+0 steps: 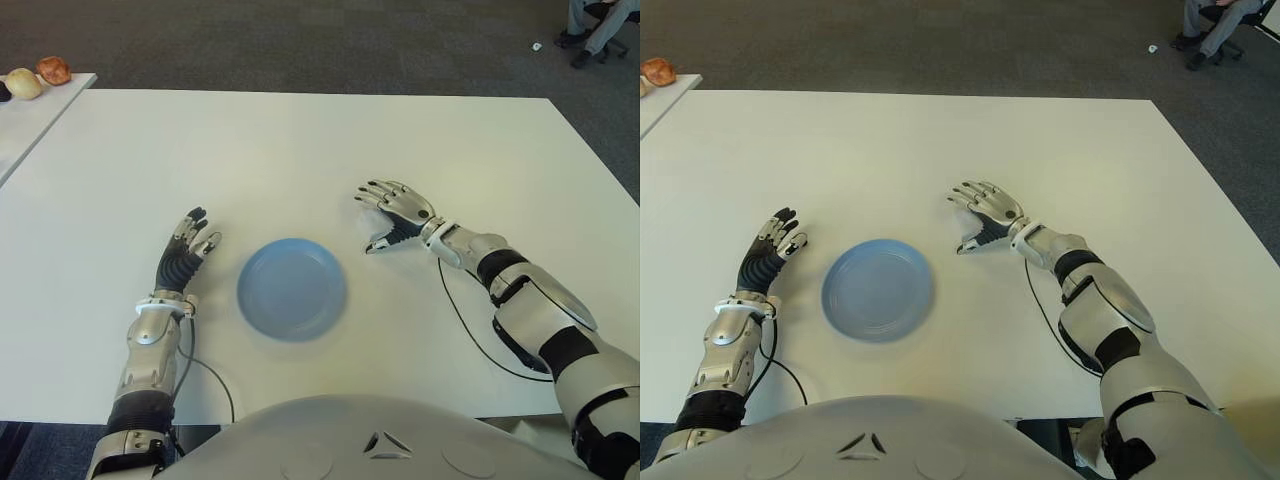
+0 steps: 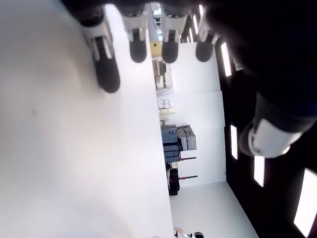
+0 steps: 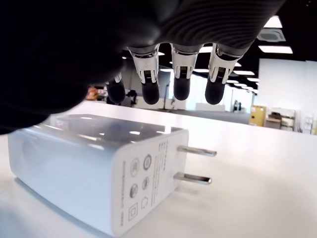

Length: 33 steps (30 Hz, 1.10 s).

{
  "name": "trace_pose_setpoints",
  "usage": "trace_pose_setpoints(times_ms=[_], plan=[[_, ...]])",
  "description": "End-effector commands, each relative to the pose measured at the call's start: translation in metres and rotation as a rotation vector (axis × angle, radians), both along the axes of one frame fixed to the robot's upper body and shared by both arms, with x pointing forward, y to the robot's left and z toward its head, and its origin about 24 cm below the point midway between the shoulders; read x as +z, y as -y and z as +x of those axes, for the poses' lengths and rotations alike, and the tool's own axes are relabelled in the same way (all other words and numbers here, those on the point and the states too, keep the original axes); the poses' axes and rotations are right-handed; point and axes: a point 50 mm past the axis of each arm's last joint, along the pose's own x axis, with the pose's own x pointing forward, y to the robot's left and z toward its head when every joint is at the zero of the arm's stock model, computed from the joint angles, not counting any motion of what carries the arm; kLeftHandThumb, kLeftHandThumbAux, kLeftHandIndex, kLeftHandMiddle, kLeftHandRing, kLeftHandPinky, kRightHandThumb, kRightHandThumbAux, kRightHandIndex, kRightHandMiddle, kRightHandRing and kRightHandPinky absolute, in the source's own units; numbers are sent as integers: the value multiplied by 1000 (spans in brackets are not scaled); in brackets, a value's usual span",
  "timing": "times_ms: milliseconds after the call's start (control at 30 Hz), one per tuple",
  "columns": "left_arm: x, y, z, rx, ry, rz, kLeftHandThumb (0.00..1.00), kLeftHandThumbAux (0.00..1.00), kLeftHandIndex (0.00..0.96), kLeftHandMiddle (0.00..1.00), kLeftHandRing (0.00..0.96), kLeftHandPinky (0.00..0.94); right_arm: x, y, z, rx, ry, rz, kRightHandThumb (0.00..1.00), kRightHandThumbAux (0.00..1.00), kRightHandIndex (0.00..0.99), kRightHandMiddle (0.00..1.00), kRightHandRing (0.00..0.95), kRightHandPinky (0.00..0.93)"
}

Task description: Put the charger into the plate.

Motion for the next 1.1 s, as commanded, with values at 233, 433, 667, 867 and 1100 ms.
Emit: trace_pose_setpoints(times_ms=[233, 433, 667, 867, 1100], plan=[[-29, -4, -25, 17, -204, -28, 0, 568, 1, 72, 59, 63, -21, -8, -17, -85, -156, 157, 104, 375, 0, 0, 0, 76], [-29, -5, -25, 13, -206, -31, 0, 568, 1, 69, 57, 64, -22, -11, -20, -127, -189, 266, 115, 390, 0, 0, 0, 61], [-29, -6, -26, 9, -207, -23, 0, 568, 2, 67, 53, 59, -24, -11, -23, -130, -202, 288, 122, 411, 0, 0, 0, 53], [-28, -6, -27, 6, -207, -25, 0, 569, 3, 65, 50, 58, -26, -10, -24, -136, -207, 273, 127, 419, 0, 0, 0, 62], [-27, -5, -28, 3, -202, -27, 0, 568, 3, 64, 51, 63, -29, -9, -26, -144, -218, 276, 149, 426, 0, 0, 0, 72]])
